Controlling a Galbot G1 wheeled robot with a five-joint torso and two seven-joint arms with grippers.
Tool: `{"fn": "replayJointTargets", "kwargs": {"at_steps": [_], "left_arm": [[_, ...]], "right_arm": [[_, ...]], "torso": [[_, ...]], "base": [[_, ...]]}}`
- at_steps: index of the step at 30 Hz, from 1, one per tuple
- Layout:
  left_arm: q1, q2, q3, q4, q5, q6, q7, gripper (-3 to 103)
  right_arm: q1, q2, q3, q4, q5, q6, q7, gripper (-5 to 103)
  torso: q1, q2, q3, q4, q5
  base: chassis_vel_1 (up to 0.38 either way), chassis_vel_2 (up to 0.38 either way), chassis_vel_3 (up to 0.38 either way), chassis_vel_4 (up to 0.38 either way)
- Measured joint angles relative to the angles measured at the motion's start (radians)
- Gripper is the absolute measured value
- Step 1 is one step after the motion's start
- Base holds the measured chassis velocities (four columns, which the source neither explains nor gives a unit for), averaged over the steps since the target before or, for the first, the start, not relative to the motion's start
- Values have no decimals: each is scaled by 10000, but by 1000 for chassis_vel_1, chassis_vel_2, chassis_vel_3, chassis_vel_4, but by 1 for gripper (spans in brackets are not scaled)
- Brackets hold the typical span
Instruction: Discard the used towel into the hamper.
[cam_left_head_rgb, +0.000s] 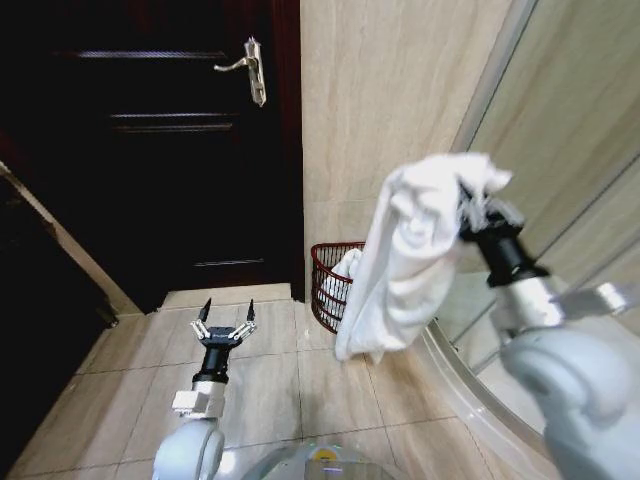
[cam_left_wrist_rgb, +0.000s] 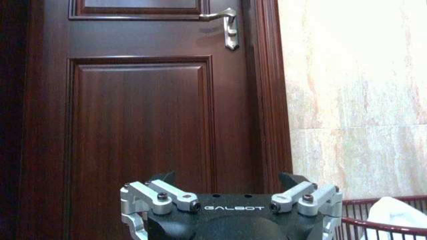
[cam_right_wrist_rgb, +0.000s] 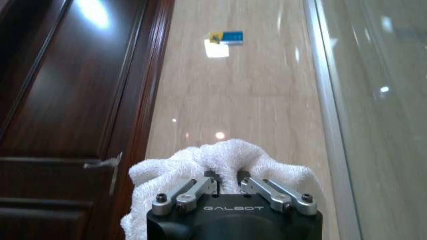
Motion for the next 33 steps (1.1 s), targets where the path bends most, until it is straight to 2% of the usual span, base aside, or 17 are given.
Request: {"fn": "replayJointTargets", "kwargs": {"at_steps": [1, 3, 5, 7, 10, 13, 14, 16, 17, 20, 29, 33], "left_arm": [[0, 0, 0, 0, 0, 0, 0, 100], [35, -143, 37, -58, 308, -107, -38, 100], [90, -178, 87, -99, 399, -143, -41, 100], [87, -112, 264, -110, 432, -136, -4, 100], [-3, -18, 314, 58, 404, -140, 42, 100], [1, -25, 283, 193, 408, -281, 51, 100], [29, -27, 272, 215, 413, -361, 52, 100], [101, -42, 210, 216, 430, -461, 52, 100], [101, -42, 210, 216, 430, -461, 52, 100], [74, -93, 175, 227, 496, -494, 23, 100], [-10, -246, 269, 228, 712, -264, 68, 100], [9, -289, 262, 351, 753, -275, 73, 100]], "right_arm": [[0, 0, 0, 0, 0, 0, 0, 14], [1764, -586, -457, -551, 825, -172, 297, 14], [2313, -775, -567, -808, 1059, -205, 323, 14], [2951, -1286, -445, -1441, 1243, -238, 44, 14], [3304, -1787, -376, -2138, 1388, -213, -192, 14], [4136, -2139, -801, -2943, 1670, -166, -395, 14], [4837, -2244, -1212, -3399, 1781, -107, -468, 14], [6450, -2244, -2087, -4228, 2017, -51, -611, 14], [6450, -2244, -2087, -4228, 2017, -51, -611, 14], [7918, -1883, -2880, -5173, 2333, -160, -847, 14], [8969, -1273, -3534, -6116, 2430, -219, -945, 14], [9757, -862, -3941, -6460, 2752, -273, -569, 14]], "torso": [[0, 0, 0, 0, 0], [1, 0, 1, 3, -2], [0, 0, 0, 9, -7], [1, 0, 0, 9, -7], [1, 0, 0, -5, 4], [1, 0, 1, -7, 5], [1, 0, 1, -5, 3], [1, 0, 0, 7, -7], [1, 0, 0, 7, -7], [1, 0, -1, 5, -7], [1, 0, 0, -1, 0], [1, 0, 0, 1, -4]], "base": [[0, 0, 0, 0], [0, 0, 0, 0], [0, 0, 0, 0], [0, 0, 0, 0], [0, 0, 0, 0], [0, 0, 0, 0], [0, 0, 0, 0], [0, 0, 0, 0], [0, 0, 0, 0], [0, 0, 0, 0], [0, 0, 0, 0], [0, 0, 0, 0]]}}
